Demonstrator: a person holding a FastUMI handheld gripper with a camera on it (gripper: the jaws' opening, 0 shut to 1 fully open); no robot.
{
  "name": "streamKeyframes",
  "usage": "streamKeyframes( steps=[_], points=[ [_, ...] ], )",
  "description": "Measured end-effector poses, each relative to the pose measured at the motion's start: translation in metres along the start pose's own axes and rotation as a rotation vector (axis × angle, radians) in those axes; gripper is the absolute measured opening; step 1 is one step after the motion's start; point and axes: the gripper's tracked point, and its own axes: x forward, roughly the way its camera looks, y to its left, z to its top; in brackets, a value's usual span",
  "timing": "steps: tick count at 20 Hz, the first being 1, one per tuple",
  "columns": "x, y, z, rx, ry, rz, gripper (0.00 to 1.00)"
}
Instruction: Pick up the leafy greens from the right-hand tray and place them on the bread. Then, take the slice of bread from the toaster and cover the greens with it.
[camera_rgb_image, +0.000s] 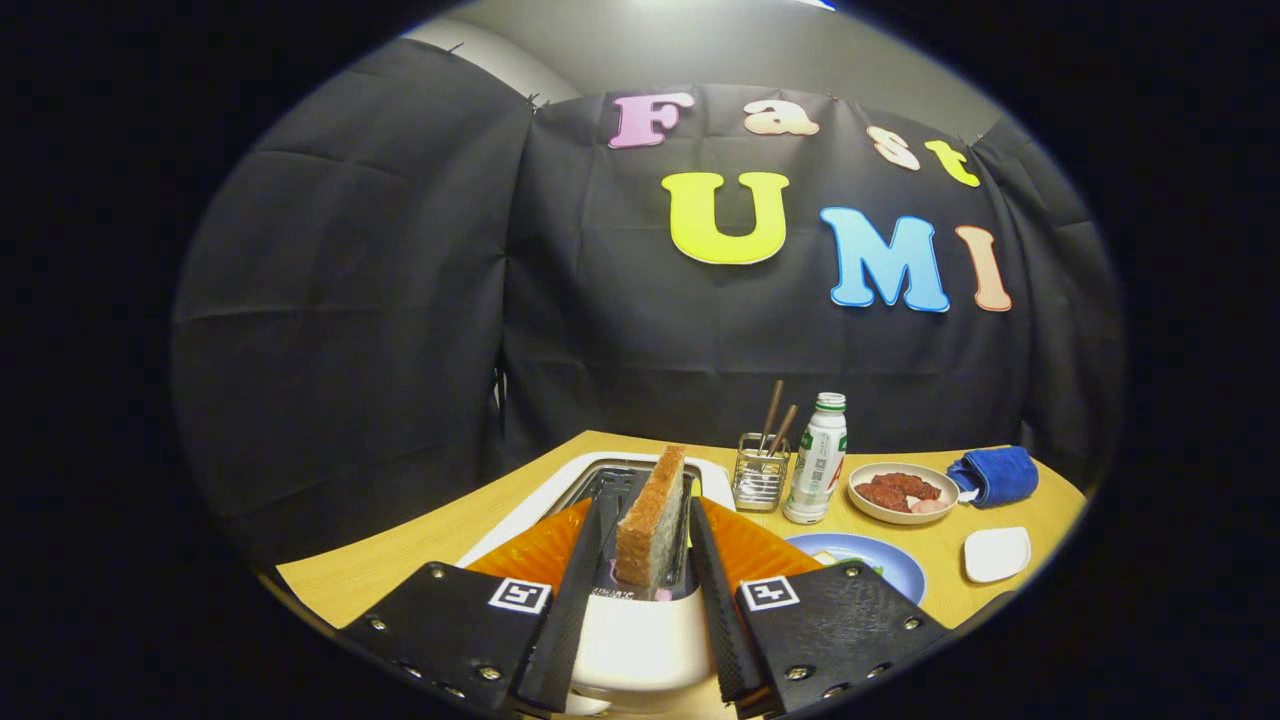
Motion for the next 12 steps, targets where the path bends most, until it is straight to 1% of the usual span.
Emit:
streamKeyframes(
  steps=[1, 2, 3, 4, 5, 6, 7, 12],
  points=[
    [0.005, 0.001, 0.000, -0.003, -0.006, -0.003, 0.53],
    [0.008, -0.004, -0.003, -0.004, -0.001, -0.031, 0.52],
    [0.004, -0.004, -0.001, 0.007, -0.001, -0.032, 0.38],
    [0.004, 0.001, 0.003, 0.002, -0.015, -0.001, 0.24],
    [-0.001, 0.002, 0.006, 0.006, -0.002, 0.007, 0.20],
    [0.003, 0.008, 0.001, 0.008, 0.005, 0.038, 0.15],
    [0.007, 0.005, -0.003, -0.005, 0.010, 0.058, 0.15],
    [0.005, 0.001, -0.002, -0.011, 0.021, 0.060, 0.15]
  ],
)
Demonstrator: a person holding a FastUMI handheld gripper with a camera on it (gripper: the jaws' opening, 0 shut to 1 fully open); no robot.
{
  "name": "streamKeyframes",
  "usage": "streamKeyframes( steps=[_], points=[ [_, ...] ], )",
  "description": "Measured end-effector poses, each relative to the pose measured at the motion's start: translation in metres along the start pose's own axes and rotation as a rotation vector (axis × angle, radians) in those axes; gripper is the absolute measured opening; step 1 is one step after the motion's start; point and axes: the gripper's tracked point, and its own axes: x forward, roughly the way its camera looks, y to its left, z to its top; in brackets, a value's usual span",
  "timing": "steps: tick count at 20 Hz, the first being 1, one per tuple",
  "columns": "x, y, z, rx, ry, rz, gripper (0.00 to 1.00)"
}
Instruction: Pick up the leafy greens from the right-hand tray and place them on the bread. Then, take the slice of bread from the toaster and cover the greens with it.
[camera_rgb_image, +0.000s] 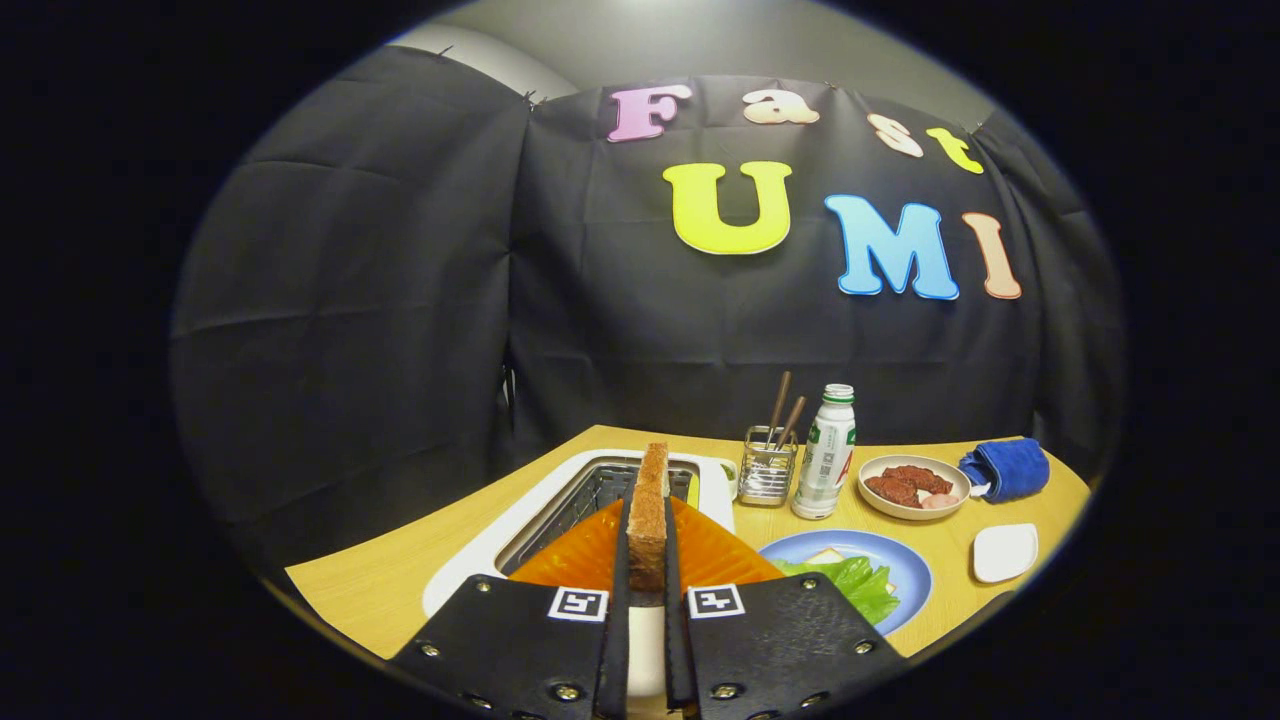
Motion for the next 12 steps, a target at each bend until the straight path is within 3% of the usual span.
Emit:
streamKeyframes(
  steps=[1, 12],
  points=[
    [0.000, 0.000, 0.001, -0.008, -0.002, 0.008, 0.05],
    [-0.005, 0.000, 0.018, 0.031, -0.025, 0.028, 0.05]
  ],
)
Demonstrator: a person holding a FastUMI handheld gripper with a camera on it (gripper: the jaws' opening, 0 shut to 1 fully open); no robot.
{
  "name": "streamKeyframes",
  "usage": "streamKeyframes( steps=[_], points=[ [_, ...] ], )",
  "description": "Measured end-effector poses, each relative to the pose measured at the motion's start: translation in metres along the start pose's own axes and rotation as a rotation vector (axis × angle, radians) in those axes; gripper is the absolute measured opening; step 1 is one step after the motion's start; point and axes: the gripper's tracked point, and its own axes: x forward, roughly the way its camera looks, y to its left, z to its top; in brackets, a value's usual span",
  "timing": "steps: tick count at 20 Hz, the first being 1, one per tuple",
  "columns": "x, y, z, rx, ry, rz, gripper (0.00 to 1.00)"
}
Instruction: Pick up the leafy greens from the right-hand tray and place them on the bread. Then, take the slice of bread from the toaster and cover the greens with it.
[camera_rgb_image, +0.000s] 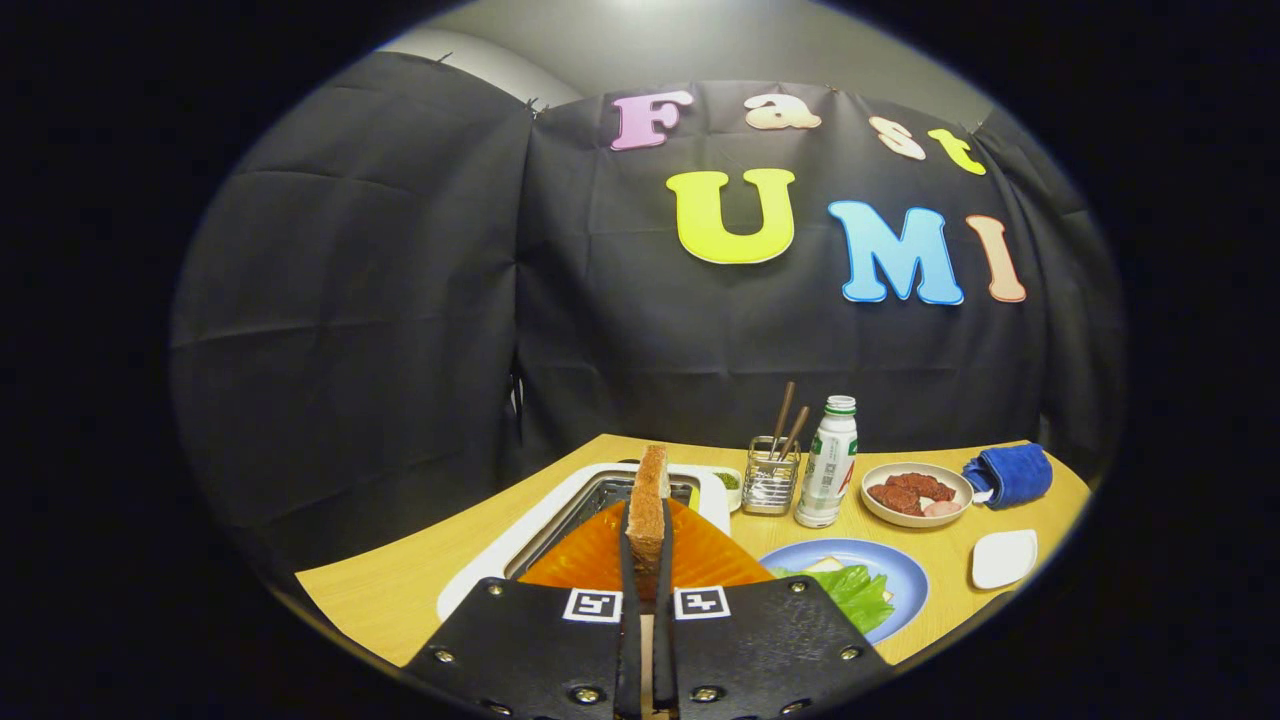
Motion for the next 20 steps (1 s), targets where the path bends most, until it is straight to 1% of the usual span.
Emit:
streamKeyframes(
  steps=[6, 9, 12, 14, 16, 20],
  points=[
    [-0.007, -0.009, 0.045, 0.007, -0.063, 0.016, 0.05],
    [-0.011, -0.011, 0.052, -0.004, -0.046, 0.040, 0.05],
    [-0.020, -0.015, 0.061, -0.002, -0.061, 0.055, 0.05],
    [-0.027, -0.022, 0.070, -0.015, -0.071, 0.044, 0.05],
    [-0.031, -0.030, 0.069, -0.016, -0.074, 0.044, 0.05],
    [-0.039, -0.060, 0.066, -0.023, -0.088, -0.020, 0.05]
  ],
)
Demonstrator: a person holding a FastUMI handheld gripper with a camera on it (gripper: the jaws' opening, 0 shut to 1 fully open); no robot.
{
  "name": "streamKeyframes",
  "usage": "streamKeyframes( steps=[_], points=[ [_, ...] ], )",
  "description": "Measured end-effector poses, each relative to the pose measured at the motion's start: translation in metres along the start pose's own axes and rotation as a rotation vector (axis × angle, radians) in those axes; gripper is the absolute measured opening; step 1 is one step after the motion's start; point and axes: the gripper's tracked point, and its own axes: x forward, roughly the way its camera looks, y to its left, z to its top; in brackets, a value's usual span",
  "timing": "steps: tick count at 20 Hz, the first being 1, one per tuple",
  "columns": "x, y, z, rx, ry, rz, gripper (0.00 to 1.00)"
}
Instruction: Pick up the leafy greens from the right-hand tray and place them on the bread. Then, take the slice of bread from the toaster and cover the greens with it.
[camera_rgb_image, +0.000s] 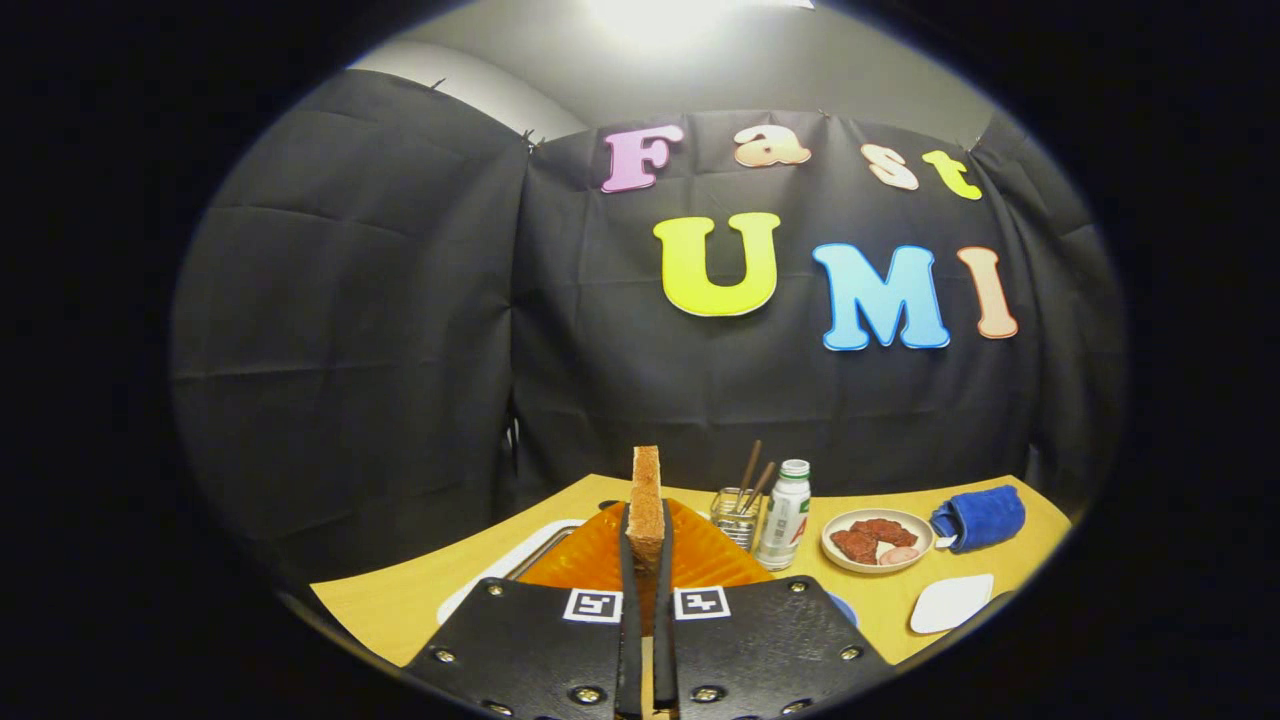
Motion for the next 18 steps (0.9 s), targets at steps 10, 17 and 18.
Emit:
streamKeyframes(
  steps=[10, 17, 18],
  points=[
    [0.012, -0.043, -0.049, 0.024, 0.095, -0.076, 0.05],
    [0.019, -0.051, -0.083, 0.020, 0.148, -0.055, 0.07],
    [0.021, -0.054, -0.090, 0.029, 0.151, -0.062, 0.07]
  ],
)
